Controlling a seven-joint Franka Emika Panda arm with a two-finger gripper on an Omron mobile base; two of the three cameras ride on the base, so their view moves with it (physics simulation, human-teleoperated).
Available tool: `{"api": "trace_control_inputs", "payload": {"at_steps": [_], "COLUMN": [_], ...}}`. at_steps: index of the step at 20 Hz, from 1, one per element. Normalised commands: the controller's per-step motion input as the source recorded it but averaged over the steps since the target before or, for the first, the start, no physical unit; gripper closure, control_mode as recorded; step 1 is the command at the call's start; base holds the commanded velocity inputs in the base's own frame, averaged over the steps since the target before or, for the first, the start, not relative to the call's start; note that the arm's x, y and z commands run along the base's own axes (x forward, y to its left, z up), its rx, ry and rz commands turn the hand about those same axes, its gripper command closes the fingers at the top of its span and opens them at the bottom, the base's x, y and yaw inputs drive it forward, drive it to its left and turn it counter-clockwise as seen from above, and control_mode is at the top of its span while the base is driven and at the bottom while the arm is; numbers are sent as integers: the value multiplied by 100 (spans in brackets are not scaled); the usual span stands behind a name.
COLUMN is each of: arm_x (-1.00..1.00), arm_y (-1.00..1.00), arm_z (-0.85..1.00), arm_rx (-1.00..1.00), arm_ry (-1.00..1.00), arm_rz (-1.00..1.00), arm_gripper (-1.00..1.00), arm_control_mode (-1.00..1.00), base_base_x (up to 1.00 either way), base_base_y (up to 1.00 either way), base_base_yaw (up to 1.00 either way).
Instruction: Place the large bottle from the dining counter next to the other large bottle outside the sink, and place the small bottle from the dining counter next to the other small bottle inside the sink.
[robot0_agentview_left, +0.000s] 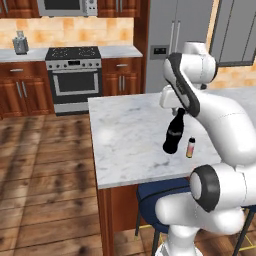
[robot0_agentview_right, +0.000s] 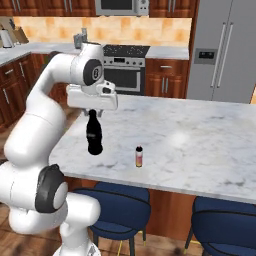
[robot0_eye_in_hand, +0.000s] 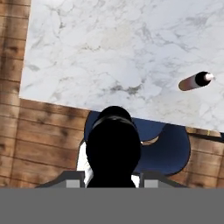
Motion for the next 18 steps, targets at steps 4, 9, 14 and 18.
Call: {"api": "trace_control_inputs", "payload": {"at_steps": [4, 9, 14, 18], "arm_x": [-75, -81, -17, 0], "arm_y": [36, 37, 38, 14], "arm_z": [52, 12, -3, 0], "arm_rx": [0, 0, -8, -3], "arm_ry": [0, -4, -26, -11], "arm_rz": [0, 0, 0, 0], "arm_gripper": [100, 100, 100, 100], "arm_control_mode": [-100, -100, -100, -100], "base_base_x": [0, 0, 0, 0], "base_base_y": [0, 0, 0, 0], "base_base_yaw": [0, 0, 0, 0]}}
